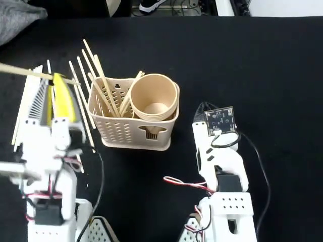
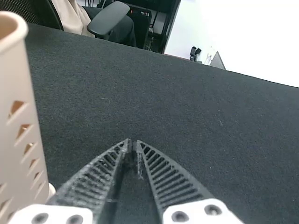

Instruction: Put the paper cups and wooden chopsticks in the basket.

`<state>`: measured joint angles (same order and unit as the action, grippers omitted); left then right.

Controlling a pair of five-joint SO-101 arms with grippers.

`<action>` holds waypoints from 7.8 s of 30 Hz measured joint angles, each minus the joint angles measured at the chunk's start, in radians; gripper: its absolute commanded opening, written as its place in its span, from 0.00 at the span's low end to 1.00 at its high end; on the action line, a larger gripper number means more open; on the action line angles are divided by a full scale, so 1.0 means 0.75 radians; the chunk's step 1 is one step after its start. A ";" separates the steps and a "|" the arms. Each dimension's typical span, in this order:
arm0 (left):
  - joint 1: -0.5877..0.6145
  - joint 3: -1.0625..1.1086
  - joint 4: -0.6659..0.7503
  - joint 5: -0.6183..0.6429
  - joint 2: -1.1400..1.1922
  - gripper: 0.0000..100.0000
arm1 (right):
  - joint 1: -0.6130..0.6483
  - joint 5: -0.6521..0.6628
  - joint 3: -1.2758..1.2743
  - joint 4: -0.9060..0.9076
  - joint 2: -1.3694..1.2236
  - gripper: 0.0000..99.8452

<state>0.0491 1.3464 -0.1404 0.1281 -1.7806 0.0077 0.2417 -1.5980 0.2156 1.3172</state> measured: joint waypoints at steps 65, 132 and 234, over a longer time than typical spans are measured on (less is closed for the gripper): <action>0.532 -1.935 -1.340 0.059 3.106 0.18 | 0.000 0.000 0.000 0.000 0.000 0.01; -0.219 -0.104 -0.278 -0.110 0.356 0.22 | 0.000 0.000 0.000 0.000 0.000 0.01; 0.585 -2.132 -1.101 -0.121 3.179 0.16 | 0.000 0.000 0.000 0.000 0.000 0.01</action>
<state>0.4879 -0.2524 -0.9659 0.0376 0.6038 0.0077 0.2417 -1.5980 0.2156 1.3172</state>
